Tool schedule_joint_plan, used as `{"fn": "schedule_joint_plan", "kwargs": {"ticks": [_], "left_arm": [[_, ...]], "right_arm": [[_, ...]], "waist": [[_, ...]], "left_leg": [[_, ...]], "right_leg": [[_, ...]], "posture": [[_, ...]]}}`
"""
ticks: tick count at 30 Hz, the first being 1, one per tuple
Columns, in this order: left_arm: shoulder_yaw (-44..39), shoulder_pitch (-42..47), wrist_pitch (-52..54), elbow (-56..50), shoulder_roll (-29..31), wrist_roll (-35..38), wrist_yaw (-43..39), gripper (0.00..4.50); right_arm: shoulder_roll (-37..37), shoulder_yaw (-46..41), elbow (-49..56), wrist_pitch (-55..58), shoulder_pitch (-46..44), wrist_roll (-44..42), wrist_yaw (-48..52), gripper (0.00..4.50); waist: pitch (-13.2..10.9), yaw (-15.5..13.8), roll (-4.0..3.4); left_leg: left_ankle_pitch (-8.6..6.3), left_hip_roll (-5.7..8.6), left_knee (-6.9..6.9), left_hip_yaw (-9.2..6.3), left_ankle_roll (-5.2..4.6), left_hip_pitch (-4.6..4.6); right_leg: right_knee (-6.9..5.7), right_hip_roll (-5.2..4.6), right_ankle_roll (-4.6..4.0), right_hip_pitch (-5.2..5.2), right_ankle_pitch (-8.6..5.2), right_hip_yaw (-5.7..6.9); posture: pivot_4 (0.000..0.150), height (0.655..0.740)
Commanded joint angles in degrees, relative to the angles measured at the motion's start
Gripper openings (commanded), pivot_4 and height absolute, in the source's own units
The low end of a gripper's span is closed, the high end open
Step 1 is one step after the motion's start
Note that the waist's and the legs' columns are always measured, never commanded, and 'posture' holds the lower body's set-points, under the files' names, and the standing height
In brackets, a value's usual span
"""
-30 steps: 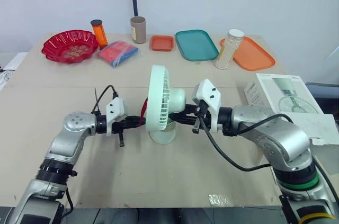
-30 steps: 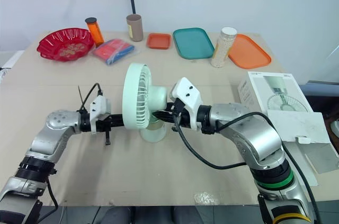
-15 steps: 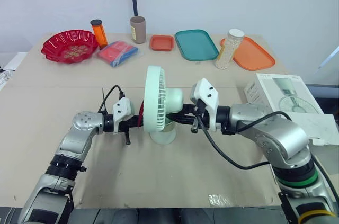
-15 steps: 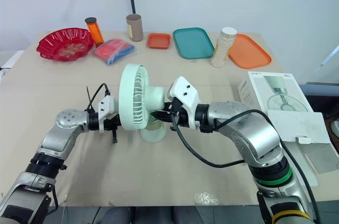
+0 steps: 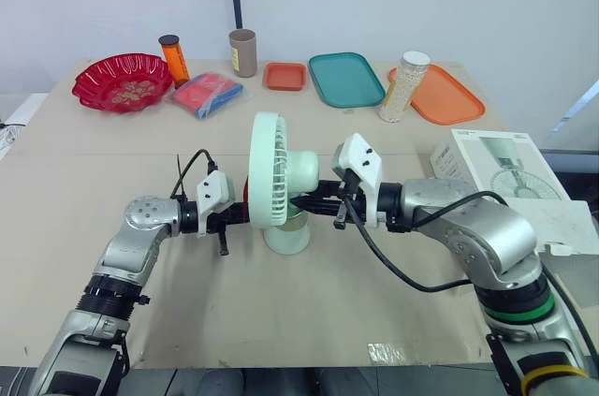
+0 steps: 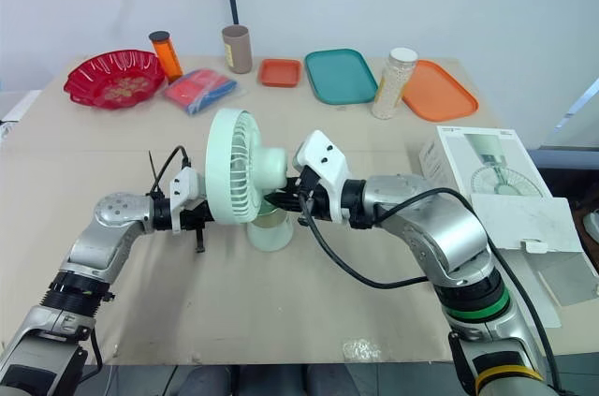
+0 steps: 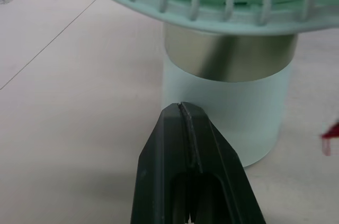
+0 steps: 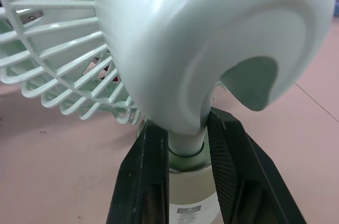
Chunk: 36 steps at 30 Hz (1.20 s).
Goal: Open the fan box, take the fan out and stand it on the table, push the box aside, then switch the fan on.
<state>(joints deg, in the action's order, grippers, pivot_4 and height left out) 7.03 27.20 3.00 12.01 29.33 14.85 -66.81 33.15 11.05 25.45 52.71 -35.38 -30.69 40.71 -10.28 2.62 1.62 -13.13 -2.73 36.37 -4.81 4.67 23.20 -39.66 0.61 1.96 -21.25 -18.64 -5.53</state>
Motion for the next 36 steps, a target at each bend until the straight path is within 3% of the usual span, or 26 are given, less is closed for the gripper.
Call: {"fn": "schedule_joint_plan", "kwargs": {"ticks": [1, 36], "left_arm": [[-0.48, -0.26, 0.13, -2.85, 0.07, 1.17, -0.37, 0.04], [-0.21, -1.1, 0.8, -4.9, -0.55, 1.36, 0.63, 0.04]], "right_arm": [[0.19, 0.35, -0.81, 0.41, -0.35, 1.23, -0.61, 0.92], [0.58, 0.7, 0.05, 0.13, 0.83, 1.72, -0.18, 0.92]], "waist": [[0.0, 0.0, 0.0], [0.0, 0.0, -0.01]], "left_leg": [[0.0, 0.0, 0.01, 0.0, 0.0, 0.0], [0.0, 0.0, 0.01, 0.0, 0.0, 0.0]], "right_leg": [[0.0, 0.0, 0.0, 0.0, 0.0, 0.0], [-0.01, 0.0, 0.0, 0.0, 0.0, -0.01]], "posture": [[0.15, 0.74], [0.15, 0.74]]}}
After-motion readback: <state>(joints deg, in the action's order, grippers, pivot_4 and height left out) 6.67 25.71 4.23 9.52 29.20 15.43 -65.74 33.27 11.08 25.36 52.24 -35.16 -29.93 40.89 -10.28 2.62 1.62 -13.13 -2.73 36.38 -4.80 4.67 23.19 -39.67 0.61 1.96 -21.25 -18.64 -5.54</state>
